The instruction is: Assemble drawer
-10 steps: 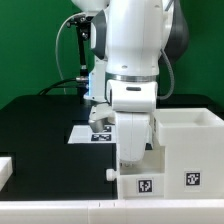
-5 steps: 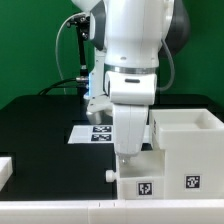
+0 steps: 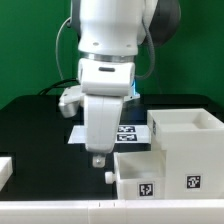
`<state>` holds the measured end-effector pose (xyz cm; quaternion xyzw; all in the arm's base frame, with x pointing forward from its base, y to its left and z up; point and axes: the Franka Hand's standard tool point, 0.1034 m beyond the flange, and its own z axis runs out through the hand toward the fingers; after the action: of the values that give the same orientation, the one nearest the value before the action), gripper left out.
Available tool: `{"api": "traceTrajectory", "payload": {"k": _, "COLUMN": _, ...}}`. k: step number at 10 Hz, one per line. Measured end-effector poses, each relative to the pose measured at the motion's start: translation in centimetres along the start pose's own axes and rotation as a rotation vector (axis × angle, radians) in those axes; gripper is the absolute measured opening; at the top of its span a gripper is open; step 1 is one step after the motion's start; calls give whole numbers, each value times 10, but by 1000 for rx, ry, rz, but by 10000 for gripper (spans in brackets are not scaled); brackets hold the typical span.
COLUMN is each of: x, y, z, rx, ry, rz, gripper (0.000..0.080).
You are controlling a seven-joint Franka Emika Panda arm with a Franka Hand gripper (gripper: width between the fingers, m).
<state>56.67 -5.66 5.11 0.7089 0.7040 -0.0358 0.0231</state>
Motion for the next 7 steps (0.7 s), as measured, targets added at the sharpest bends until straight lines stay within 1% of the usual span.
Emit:
{"api": "traceTrajectory", "payload": {"k": 1, "x": -13, "y": 0, "z": 5, "rx": 3, "ry": 43, "rz": -23, "gripper": 648}}
{"api": "traceTrajectory", "payload": {"k": 2, "x": -29, "y": -7, "z": 17, "rx": 16, "ry": 102, "rz": -15, "gripper": 649}}
{"api": "traceTrajectory", "payload": {"k": 3, "x": -35, "y": -13, "z": 25, "rx": 25, "ry": 137, "rz": -3, "gripper": 649}}
{"api": "traceTrajectory", "payload": {"k": 4, "x": -41, "y": -18, "z": 30, "rx": 29, "ry": 175, "rz": 15, "gripper": 649}}
{"api": "traceTrajectory", "payload": {"k": 5, "x": -42, "y": -24, "z": 34, "rx": 34, "ry": 203, "rz": 35, "gripper": 649}}
{"api": "traceTrajectory", "payload": {"k": 6, "x": -35, "y": -28, "z": 37, "rx": 43, "ry": 210, "rz": 60, "gripper": 649}}
{"api": "traceTrajectory", "payload": {"k": 7, "x": -21, "y": -29, "z": 36, "rx": 46, "ry": 215, "rz": 78, "gripper": 649}}
